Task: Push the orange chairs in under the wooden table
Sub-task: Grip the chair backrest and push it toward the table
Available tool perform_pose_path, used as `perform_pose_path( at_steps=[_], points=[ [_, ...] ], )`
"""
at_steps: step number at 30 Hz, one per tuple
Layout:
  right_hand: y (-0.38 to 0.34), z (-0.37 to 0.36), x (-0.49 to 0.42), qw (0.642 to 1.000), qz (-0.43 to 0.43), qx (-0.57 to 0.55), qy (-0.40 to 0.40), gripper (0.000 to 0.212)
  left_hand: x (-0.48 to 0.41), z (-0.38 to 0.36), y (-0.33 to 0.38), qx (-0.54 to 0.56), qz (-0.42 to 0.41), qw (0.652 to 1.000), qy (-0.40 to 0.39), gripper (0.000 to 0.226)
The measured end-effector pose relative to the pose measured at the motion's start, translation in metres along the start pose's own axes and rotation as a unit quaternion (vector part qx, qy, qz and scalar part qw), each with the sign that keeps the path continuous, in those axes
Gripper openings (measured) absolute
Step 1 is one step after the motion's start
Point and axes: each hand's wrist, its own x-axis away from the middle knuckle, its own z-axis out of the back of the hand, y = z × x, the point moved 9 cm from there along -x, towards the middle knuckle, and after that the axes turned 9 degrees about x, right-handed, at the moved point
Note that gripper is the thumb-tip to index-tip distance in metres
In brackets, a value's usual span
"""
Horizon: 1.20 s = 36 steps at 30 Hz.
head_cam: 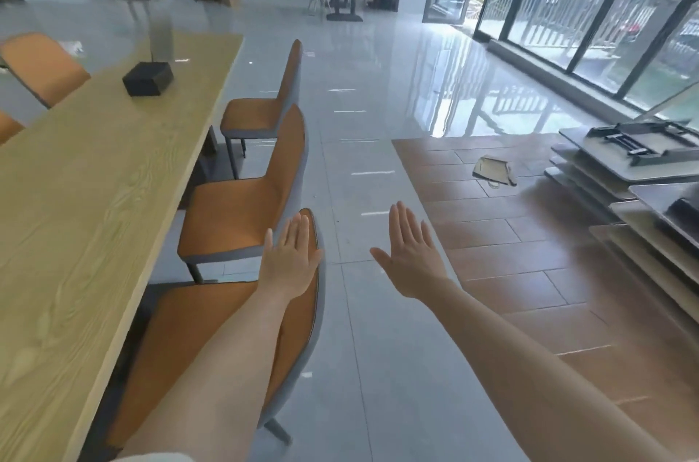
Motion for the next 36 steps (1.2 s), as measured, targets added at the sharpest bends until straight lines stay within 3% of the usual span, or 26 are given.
perform_pose_path(
  at_steps=[9,14,20,28,36],
  points=[
    [0.061,-0.035,-0.133,0.992,0.114,-0.02,-0.042,0.072,-0.092,-0.021,0.006,-0.024,0.135,0.991,0.007,0.065],
    [0.09,-0.018,-0.207,0.977,0.21,0.004,-0.021,0.072,-0.137,-0.026,0.016,-0.02,0.23,0.972,0.041,0.066],
    [0.108,0.006,-0.296,0.959,0.284,0.01,-0.009,0.073,-0.2,-0.019,0.033,-0.022,0.284,0.956,0.075,0.068],
    [0.072,-0.007,-0.424,0.922,0.387,0.03,-0.002,0.073,-0.277,-0.034,-0.017,-0.038,0.39,0.917,0.077,0.08],
    [0.004,-0.012,-0.561,0.859,0.502,0.1,-0.016,0.077,-0.396,-0.054,-0.097,0.074,0.46,0.879,0.105,0.074]
  ],
)
